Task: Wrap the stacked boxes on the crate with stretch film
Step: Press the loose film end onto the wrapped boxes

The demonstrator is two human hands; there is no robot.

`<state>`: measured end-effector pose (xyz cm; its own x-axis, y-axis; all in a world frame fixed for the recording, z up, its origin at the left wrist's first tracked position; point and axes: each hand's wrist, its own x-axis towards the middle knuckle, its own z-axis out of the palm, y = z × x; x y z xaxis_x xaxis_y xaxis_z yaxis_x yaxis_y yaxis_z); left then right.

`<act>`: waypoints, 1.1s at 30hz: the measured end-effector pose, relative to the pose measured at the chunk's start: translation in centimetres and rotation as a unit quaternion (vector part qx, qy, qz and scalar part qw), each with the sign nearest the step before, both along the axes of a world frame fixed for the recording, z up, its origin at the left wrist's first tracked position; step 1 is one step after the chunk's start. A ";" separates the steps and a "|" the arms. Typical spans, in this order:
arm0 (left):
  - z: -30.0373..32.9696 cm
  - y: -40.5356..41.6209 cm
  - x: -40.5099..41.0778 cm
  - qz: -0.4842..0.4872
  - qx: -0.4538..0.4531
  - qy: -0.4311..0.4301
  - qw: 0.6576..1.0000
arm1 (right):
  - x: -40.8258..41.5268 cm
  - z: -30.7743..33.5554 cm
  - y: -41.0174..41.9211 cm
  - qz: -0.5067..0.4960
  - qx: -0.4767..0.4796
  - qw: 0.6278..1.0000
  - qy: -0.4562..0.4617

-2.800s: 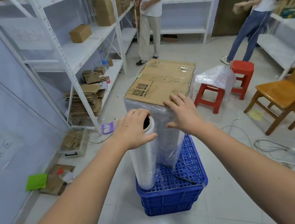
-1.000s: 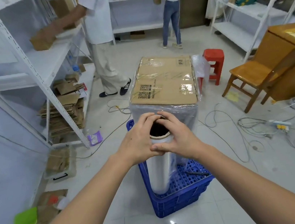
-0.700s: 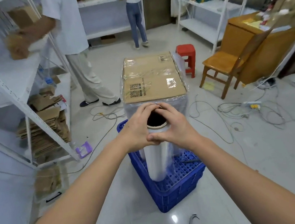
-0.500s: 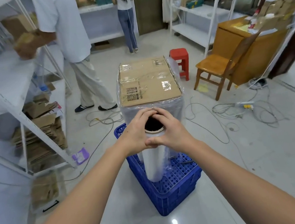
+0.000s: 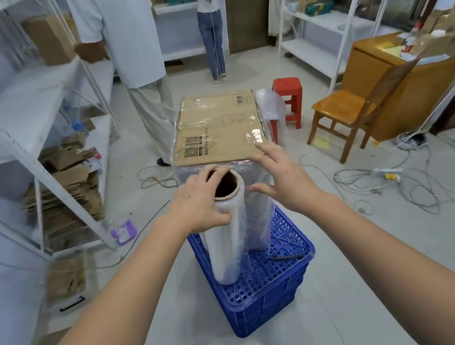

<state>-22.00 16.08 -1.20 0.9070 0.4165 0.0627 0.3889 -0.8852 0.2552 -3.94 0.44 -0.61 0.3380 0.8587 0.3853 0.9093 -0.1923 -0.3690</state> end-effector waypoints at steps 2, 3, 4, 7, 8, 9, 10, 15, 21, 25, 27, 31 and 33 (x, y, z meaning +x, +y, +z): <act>0.1 -0.8 0.5 0.043 -0.006 0.006 0.999 | 1.8 0.0 0.6 0.000 -0.077 0.996 -0.045; 0.1 -1.1 0.9 0.066 -0.011 0.000 0.998 | 2.7 -0.3 1.0 0.005 -0.109 0.992 -0.060; 0.1 -1.4 1.2 0.084 -0.014 -0.007 0.996 | 3.5 -0.6 1.2 0.016 -0.132 0.989 -0.065; 0.0 -2.6 1.8 0.119 -0.006 -0.017 0.993 | 5.6 -2.1 1.4 0.063 -0.136 0.987 -0.059; 0.1 -2.9 1.9 0.134 -0.002 -0.015 0.991 | 6.2 -2.4 1.4 0.080 -0.129 0.986 -0.070; 0.3 -3.2 2.1 0.152 0.002 -0.009 0.988 | 6.7 -2.8 1.4 0.099 -0.121 0.984 -0.083; 0.5 -3.5 2.2 0.168 0.006 -0.005 0.986 | 7.3 -3.0 1.4 0.116 -0.113 0.982 -0.092; 1.1 -4.8 3.0 0.228 -0.024 -0.018 0.973 | 9.4 -3.2 2.5 0.170 -0.078 0.979 -0.079; 1.4 -5.5 3.2 0.252 -0.038 -0.012 0.967 | 11.5 -3.8 4.1 0.187 -0.001 0.982 -0.005; 1.6 -5.3 3.5 0.253 0.022 0.031 0.967 | 14.4 -3.2 5.4 0.181 0.006 0.983 0.022; 1.8 -5.0 4.2 0.255 0.036 0.032 0.966 | 15.9 -2.6 5.3 0.161 -0.007 0.986 0.041; 2.0 -4.6 6.5 0.264 0.065 0.036 0.962 | 15.9 -2.7 4.5 0.189 -0.025 0.982 0.001; 1.8 -4.3 7.3 0.263 0.061 0.041 0.962 | 15.5 -3.5 4.0 0.184 -0.023 0.983 -0.008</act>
